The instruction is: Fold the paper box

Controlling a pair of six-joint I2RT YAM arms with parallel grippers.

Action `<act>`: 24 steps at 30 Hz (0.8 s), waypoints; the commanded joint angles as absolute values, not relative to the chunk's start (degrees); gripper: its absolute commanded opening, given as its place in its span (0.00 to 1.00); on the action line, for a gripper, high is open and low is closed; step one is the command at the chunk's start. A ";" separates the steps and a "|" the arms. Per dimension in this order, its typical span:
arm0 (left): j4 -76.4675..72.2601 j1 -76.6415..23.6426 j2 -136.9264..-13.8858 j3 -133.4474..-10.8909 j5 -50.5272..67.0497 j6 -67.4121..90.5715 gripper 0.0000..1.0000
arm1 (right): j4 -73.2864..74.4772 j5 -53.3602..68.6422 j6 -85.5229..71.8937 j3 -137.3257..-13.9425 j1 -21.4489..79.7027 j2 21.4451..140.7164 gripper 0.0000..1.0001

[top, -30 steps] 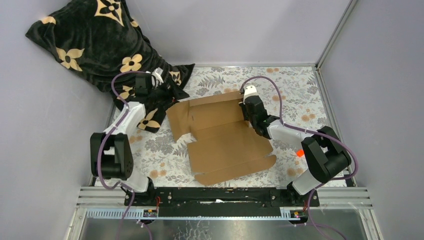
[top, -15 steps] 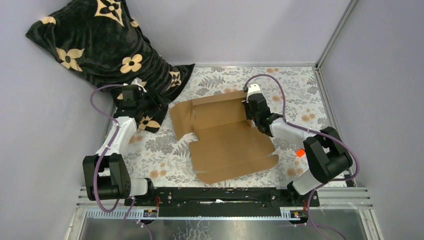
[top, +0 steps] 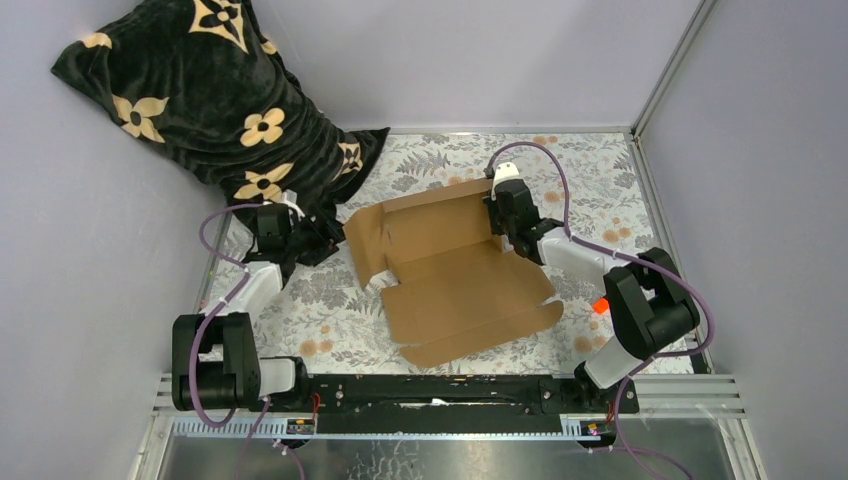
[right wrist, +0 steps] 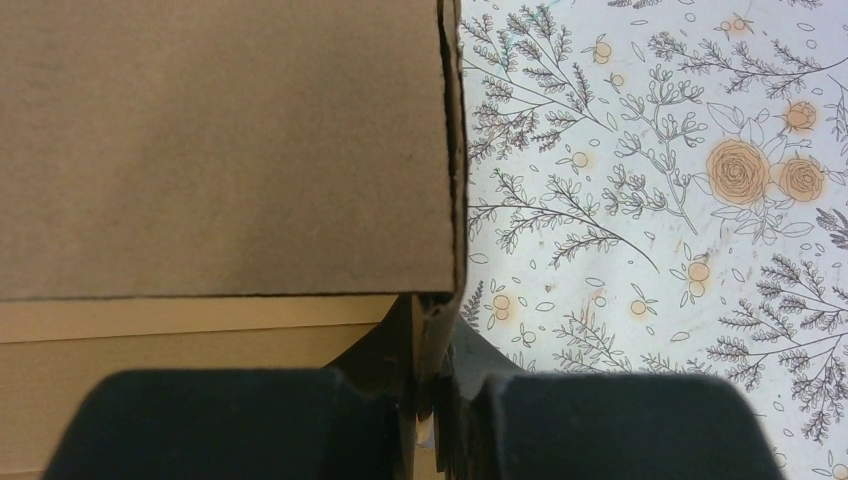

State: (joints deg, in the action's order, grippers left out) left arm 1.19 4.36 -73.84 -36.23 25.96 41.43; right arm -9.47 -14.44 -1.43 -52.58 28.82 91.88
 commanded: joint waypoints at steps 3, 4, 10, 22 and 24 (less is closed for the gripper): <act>-14.01 -0.93 -71.77 -34.71 31.49 44.58 0.79 | -3.69 -11.71 -2.58 -54.07 28.48 94.34 0.00; -14.39 -2.05 -71.60 -34.78 31.51 44.44 0.79 | -3.31 -11.58 -2.71 -54.32 28.40 94.57 0.00; -16.39 -5.40 -69.63 -33.71 32.17 45.03 0.79 | -1.74 -10.42 -3.47 -56.02 28.21 95.58 0.00; -14.99 -10.86 -68.78 -33.30 29.70 43.92 0.79 | -1.39 -9.39 -4.22 -56.77 28.21 96.46 0.00; -14.50 -11.55 -68.08 -32.74 29.10 43.57 0.79 | -1.11 -9.34 -4.29 -57.03 28.21 96.72 0.00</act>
State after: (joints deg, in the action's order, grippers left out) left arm -12.43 -10.26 -70.17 -34.00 30.61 44.45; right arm -6.26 -12.27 -3.07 -56.47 28.16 94.37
